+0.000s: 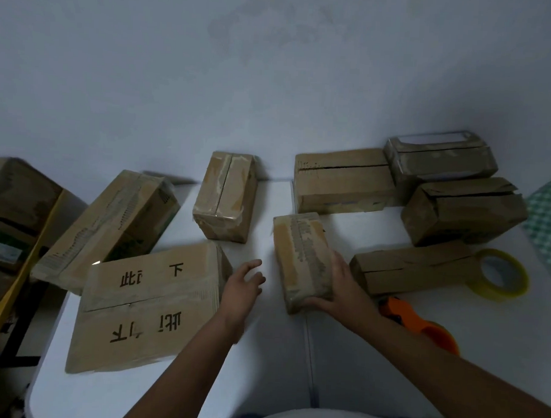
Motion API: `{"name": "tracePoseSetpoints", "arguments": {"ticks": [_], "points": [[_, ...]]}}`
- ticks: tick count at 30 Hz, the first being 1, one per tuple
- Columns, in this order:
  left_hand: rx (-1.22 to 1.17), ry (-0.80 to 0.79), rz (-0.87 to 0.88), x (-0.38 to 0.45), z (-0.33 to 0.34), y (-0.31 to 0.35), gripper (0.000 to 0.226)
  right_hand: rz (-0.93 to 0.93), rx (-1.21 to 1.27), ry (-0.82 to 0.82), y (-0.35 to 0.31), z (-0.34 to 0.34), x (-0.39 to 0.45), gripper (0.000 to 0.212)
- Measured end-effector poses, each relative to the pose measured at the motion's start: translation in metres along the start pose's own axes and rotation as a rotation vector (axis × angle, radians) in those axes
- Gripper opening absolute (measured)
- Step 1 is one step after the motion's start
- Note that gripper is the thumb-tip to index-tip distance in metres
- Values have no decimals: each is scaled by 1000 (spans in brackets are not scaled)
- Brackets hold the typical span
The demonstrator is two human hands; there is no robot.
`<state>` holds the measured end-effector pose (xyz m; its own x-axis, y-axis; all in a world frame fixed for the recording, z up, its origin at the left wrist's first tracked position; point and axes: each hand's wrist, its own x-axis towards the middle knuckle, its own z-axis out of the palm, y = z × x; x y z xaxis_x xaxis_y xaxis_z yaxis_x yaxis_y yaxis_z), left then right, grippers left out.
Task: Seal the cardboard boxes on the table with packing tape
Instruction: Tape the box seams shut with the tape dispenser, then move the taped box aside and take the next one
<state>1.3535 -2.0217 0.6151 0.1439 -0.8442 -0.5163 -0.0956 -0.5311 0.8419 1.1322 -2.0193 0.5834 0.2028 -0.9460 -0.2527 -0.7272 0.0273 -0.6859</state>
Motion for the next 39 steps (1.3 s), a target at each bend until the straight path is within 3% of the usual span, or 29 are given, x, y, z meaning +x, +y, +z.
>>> {"name": "tracePoseSetpoints", "arguments": {"ticks": [2, 7, 12, 18, 26, 33, 39], "points": [[-27, 36, 27, 5, -3, 10, 22, 31, 119, -12, -1, 1, 4, 114], [-13, 139, 107, 23, -13, 30, 25, -6, 153, -70, -26, 7, 44, 104], [-41, 182, 192, 42, -23, 46, 23, 8, 195, -16, -56, 18, 102, 102], [1, 220, 218, 59, -29, 57, 30, -49, 276, -119, -77, 26, 138, 81], [131, 80, 346, 54, 14, 60, 32, 82, 212, -6, -23, -5, 101, 76], [560, -237, 537, 36, 110, 38, 34, 203, 178, 218, 58, -63, 14, 56], [831, -410, 679, 38, 180, 18, 43, 387, 222, 346, 124, -116, -44, 57]]}}
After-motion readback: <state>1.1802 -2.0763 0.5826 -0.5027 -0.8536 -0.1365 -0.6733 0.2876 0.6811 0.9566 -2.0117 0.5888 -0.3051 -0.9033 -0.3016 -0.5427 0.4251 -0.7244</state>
